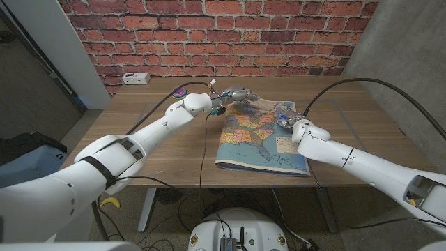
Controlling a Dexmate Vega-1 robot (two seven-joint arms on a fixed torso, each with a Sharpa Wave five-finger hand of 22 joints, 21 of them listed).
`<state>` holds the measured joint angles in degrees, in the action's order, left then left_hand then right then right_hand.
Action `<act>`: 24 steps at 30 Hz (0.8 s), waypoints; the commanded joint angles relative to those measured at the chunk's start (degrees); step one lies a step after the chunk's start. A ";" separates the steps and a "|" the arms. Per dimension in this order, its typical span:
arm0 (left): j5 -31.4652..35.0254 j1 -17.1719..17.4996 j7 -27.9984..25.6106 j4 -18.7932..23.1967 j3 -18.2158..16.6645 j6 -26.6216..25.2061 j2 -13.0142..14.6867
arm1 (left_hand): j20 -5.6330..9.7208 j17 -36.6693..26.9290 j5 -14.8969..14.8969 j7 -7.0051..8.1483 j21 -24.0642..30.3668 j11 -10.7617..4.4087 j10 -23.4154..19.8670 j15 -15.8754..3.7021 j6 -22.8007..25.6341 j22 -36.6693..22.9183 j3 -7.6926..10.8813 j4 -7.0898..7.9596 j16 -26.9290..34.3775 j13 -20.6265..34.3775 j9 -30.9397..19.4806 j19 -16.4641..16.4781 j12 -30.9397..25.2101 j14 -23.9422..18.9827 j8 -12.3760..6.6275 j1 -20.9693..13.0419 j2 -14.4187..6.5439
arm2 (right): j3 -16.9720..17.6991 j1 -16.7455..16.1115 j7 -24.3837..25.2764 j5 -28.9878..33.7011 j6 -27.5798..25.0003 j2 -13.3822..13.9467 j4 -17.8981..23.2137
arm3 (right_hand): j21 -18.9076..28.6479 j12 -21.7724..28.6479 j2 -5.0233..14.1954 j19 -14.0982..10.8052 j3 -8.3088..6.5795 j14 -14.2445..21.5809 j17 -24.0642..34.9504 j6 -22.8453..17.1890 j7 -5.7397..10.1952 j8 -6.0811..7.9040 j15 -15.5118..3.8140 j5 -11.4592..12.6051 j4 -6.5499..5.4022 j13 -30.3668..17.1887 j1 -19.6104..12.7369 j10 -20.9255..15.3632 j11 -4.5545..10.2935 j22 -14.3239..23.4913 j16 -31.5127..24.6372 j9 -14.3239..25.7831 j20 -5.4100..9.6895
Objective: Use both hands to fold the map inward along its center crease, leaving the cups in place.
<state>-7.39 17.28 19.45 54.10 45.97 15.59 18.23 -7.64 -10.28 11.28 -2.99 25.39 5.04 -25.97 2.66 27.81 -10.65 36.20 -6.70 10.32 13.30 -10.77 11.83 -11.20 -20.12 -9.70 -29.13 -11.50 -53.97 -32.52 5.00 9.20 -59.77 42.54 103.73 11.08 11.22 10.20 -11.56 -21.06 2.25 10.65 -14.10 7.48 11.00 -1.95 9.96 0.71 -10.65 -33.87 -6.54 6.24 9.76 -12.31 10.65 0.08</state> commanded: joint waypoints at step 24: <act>-2.91 0.60 -7.77 10.31 -0.43 -30.01 1.34 | -2.95 0.26 -0.65 -1.87 -3.90 1.69 10.63 3.66 -12.85 0.01 -2.56 1.11 -0.54 -1.66 0.35 -4.20 0.72 10.34 0.02 5.60 3.95 | -2.55 0.14 -0.18 1.11 -0.28 1.70 3.87 | 0.49 -0.07 0.21 -0.75 -0.32 -0.18 -0.01 -0.60 -0.12 0.09 -4.43 0.36 0.86 -0.22 -0.59 -0.34 -0.30 0.30 0.19 0.22 -0.07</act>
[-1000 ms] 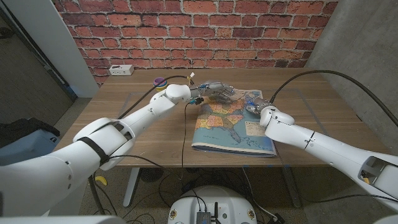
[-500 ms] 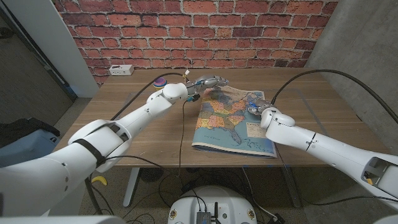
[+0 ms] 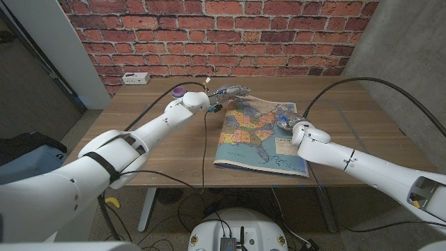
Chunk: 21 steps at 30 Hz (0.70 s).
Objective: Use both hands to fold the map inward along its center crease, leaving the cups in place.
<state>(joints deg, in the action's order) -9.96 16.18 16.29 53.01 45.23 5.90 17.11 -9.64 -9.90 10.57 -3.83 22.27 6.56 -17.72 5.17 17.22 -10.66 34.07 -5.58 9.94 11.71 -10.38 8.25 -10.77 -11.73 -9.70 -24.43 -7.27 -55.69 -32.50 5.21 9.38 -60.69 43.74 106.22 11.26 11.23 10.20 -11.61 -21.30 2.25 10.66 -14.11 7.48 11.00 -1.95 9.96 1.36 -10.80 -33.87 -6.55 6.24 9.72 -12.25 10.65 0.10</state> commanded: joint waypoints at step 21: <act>-4.40 1.81 -5.68 15.46 1.40 -30.57 3.87 | -2.79 -0.14 -0.14 -3.18 -2.21 3.41 7.91 5.68 -8.98 -0.02 -0.33 1.25 0.33 -0.62 0.07 -0.13 -0.06 5.20 -0.58 3.41 -2.07 | -1.21 -0.20 -1.16 1.73 -0.62 0.69 2.38 | 0.27 -0.08 0.23 -0.69 -0.17 -0.12 0.01 -0.58 -0.10 0.05 -4.41 0.33 0.41 -0.07 -0.61 -0.39 -0.27 0.34 0.20 0.22 -0.06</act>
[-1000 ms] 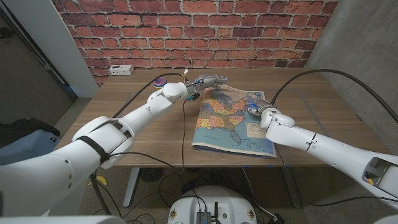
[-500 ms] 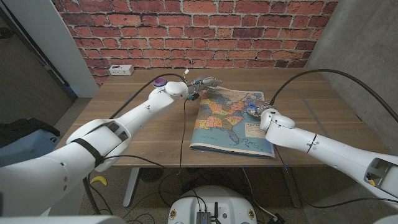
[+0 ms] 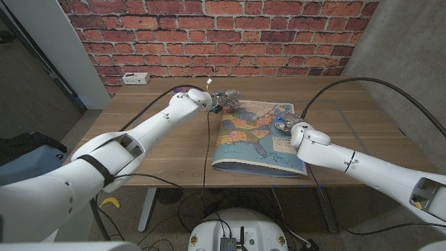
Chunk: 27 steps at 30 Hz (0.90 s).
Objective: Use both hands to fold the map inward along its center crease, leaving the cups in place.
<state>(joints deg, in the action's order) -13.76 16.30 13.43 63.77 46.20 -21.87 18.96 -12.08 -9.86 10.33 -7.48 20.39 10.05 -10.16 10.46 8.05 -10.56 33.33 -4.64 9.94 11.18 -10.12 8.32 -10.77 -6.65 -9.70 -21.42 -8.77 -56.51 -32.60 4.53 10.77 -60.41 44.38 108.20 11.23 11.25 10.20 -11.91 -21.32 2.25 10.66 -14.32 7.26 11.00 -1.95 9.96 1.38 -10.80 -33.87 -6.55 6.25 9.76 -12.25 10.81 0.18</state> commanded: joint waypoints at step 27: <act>41.00 9.67 -27.98 24.78 6.25 5.97 11.36 | 7.92 -30.44 7.94 3.53 10.71 -10.86 -42.13 -14.00 53.28 -5.17 -2.80 -6.28 35.65 24.28 -17.38 20.30 -31.67 -38.68 -25.62 -28.39 1.95 | -2.87 2.87 -2.32 1.12 -1.68 -1.14 -1.54 | 0.26 -0.17 0.24 -0.40 -0.24 -0.14 0.02 -0.15 0.08 -0.04 -4.46 0.32 0.60 -0.08 -0.60 -0.28 -0.15 0.30 0.30 0.06 -0.21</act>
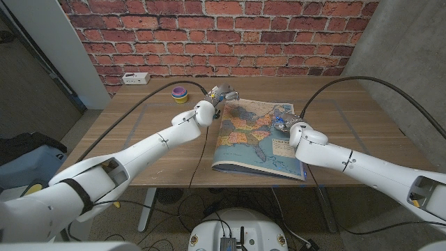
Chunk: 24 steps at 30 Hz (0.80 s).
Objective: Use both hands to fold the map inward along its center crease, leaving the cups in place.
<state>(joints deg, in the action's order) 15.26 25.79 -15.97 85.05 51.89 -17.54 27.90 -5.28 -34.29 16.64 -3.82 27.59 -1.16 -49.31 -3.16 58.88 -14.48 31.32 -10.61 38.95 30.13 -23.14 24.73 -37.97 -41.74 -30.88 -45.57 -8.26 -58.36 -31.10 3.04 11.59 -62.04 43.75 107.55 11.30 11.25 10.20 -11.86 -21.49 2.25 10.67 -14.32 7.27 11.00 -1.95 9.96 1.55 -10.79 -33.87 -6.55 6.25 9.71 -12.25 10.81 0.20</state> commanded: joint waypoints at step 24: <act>22.98 -7.08 30.68 8.61 7.59 -13.23 3.63 | 3.58 -0.52 8.89 -0.70 12.23 0.42 -6.81 -2.95 5.07 -1.14 5.74 1.42 1.86 5.52 -1.95 11.30 -2.86 -11.14 -4.69 -1.49 4.78 | -1.92 3.32 -2.31 0.65 1.20 -1.58 -3.48 | 0.18 -0.25 0.26 -0.48 -0.16 -0.14 0.02 0.00 0.11 -0.08 -4.50 0.29 0.62 -0.10 -0.61 -0.08 -0.16 0.35 0.37 0.07 -0.11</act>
<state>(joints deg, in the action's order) 32.38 20.93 5.80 92.33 56.63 -26.44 31.13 -2.19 -35.54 24.99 -4.60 39.40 -0.39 -55.64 -5.92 63.58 -15.79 36.31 -9.18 41.40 36.35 -25.51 35.52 -41.37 -52.15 -35.97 -47.79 -3.35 -59.75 -28.69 1.48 11.96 -61.42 42.68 105.29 11.20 11.00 10.21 -11.98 -21.64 2.25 10.67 -14.32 7.27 11.00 -1.95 9.96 1.69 -10.78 -33.88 -6.55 6.25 9.75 -12.25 10.81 0.07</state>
